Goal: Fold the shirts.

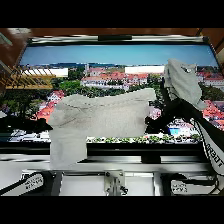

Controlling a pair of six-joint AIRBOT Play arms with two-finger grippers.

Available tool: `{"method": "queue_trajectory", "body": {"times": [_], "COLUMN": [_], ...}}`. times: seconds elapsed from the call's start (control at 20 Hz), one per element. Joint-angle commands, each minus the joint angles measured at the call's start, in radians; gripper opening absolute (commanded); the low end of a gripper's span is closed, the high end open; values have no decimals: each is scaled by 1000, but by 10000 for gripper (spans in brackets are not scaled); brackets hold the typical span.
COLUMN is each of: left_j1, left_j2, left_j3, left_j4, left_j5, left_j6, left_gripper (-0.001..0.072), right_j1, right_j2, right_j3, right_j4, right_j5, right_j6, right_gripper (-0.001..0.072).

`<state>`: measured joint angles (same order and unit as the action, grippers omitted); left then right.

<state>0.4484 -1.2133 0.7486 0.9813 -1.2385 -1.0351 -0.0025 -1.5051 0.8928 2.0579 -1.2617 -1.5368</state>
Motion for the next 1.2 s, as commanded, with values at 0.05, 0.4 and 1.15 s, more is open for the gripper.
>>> {"method": "queue_trajectory", "body": {"times": [0.05, 0.4, 1.15], "left_j1": [-5, -33, -31], "left_j2": [55, 359, 612], "left_j3": [119, 642, 1044], "left_j4": [-97, -436, -216], "left_j5": [-34, 196, 341], "left_j6": [67, 82, -97], "left_gripper": [32, 33, 33], "right_j1": [16, 17, 16], "right_j2": [63, 456, 820], "right_j3": [48, 519, 750], "right_j4": [21, 35, -131], "right_j5": [42, 408, 475], "right_j6": [-23, -249, -176], "right_gripper": [85, 85, 85]}}
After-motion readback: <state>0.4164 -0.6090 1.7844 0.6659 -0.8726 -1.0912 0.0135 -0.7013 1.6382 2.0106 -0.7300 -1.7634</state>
